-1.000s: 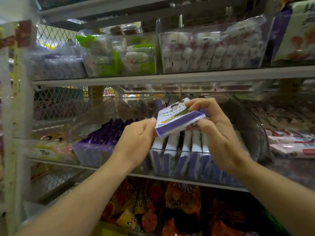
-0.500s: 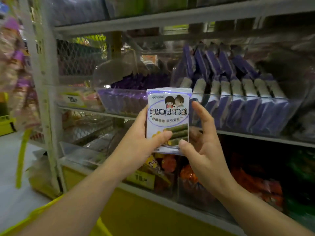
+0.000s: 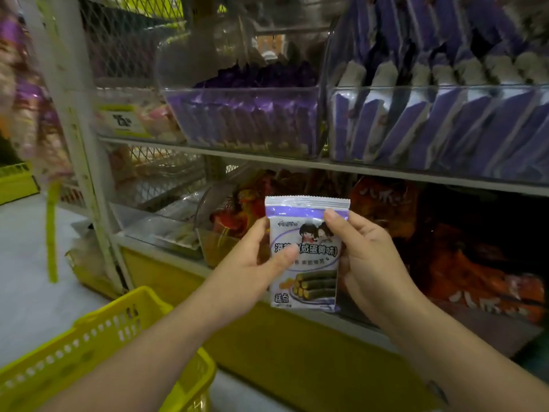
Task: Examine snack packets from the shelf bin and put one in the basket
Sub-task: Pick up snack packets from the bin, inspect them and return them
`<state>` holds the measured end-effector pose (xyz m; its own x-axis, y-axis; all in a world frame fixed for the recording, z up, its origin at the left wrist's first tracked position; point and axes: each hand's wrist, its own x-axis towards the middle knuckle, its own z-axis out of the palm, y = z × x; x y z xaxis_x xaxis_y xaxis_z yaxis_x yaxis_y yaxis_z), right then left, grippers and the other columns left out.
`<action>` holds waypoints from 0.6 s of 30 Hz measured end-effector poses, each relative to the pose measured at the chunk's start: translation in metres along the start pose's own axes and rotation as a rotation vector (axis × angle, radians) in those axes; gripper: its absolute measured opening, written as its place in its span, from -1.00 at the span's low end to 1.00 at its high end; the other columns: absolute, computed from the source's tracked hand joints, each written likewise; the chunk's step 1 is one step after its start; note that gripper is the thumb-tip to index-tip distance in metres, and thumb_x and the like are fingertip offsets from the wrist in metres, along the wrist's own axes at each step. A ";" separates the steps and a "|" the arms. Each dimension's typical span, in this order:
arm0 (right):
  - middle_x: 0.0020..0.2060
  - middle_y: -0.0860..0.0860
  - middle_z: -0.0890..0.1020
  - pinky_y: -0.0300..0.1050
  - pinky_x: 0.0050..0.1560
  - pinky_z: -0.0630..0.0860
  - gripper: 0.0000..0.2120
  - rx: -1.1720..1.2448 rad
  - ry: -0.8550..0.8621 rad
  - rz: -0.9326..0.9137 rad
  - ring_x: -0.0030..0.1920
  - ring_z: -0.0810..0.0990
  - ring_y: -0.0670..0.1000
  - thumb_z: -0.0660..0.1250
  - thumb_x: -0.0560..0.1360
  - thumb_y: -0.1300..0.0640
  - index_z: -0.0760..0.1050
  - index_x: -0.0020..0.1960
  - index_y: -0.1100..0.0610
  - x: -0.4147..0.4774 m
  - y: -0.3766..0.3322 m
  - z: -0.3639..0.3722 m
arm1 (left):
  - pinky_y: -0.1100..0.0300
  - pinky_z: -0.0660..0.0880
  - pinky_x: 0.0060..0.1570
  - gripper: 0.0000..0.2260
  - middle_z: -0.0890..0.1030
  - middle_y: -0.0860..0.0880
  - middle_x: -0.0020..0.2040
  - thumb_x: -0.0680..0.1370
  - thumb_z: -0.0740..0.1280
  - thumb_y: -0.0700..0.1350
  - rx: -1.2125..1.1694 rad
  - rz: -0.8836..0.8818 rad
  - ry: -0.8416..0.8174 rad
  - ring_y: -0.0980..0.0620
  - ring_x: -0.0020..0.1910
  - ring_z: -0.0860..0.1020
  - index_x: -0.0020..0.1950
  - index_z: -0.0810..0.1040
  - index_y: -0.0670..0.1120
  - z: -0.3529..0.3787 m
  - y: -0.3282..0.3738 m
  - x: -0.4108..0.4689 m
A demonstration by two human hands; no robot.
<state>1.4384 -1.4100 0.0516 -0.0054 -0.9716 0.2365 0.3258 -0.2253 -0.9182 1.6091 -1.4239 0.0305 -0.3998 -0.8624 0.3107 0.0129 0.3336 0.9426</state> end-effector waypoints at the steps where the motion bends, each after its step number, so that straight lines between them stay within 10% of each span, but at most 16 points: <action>1: -0.12 0.21 0.71 -0.03 -0.21 0.65 -0.80 -0.017 -0.006 0.001 -0.13 0.72 0.16 0.30 0.49 0.07 0.68 -0.08 0.13 0.000 0.003 -0.001 | 0.21 0.60 -0.07 -0.67 0.67 0.09 0.14 0.48 0.36 0.12 -0.044 -0.021 0.045 0.08 0.11 0.64 0.24 0.51 0.14 0.001 0.000 -0.001; 8: -0.06 0.26 0.69 0.24 0.03 0.60 -0.76 -0.041 -0.035 0.089 -0.03 0.69 0.26 0.30 0.51 0.08 0.65 0.02 0.19 -0.004 0.011 -0.002 | 0.16 0.61 -0.21 -0.79 0.71 -0.11 0.01 0.44 0.35 -0.03 -0.270 -0.148 0.204 0.00 -0.06 0.68 0.03 0.68 -0.01 0.001 0.003 -0.005; 18: -0.07 0.25 0.70 0.00 -0.20 0.66 -0.72 0.011 -0.070 0.196 -0.10 0.71 0.16 0.21 0.58 0.14 0.59 0.08 0.30 -0.009 0.008 0.003 | 0.25 0.56 -0.29 -0.81 0.72 -0.08 -0.07 0.57 0.28 -0.08 -0.268 -0.171 0.246 0.05 -0.14 0.67 -0.03 0.70 0.03 0.002 0.007 -0.010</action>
<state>1.4437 -1.4031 0.0433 0.1249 -0.9893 0.0752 0.3241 -0.0309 -0.9455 1.6117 -1.4120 0.0339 -0.1862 -0.9731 0.1357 0.2171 0.0940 0.9716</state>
